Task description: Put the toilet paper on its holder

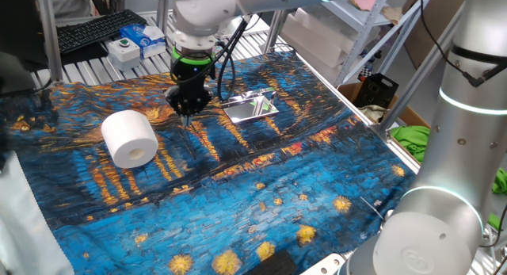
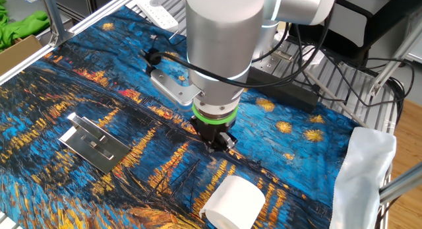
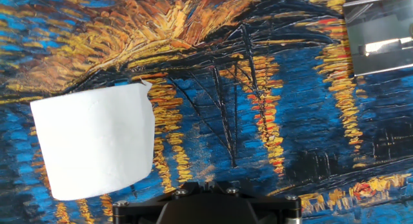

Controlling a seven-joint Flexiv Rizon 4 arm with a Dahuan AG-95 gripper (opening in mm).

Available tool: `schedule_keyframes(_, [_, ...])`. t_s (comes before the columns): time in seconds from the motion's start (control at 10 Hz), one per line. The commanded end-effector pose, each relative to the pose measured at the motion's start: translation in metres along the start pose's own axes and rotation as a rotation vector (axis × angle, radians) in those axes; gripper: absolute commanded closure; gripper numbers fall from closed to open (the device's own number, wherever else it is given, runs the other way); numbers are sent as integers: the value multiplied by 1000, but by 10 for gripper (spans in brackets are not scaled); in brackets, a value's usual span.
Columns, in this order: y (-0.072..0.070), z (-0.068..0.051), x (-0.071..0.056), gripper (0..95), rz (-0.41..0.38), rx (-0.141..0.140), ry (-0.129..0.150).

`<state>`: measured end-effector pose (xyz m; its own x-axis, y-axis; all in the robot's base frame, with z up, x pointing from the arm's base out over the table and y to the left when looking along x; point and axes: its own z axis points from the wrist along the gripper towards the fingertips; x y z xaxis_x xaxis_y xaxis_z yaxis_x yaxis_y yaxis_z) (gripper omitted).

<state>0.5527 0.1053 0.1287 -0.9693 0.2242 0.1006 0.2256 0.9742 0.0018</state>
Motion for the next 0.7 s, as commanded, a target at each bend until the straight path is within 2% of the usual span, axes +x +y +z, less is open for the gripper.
schedule_keyframes(0.1, [1, 0, -1, 950, -3, 5, 5])
schedule_keyframes(0.6, [1, 0, -1, 950, -92, 11, 9])
schedule_keyframes(0.7, [1, 0, -1, 950, -121, 11, 17])
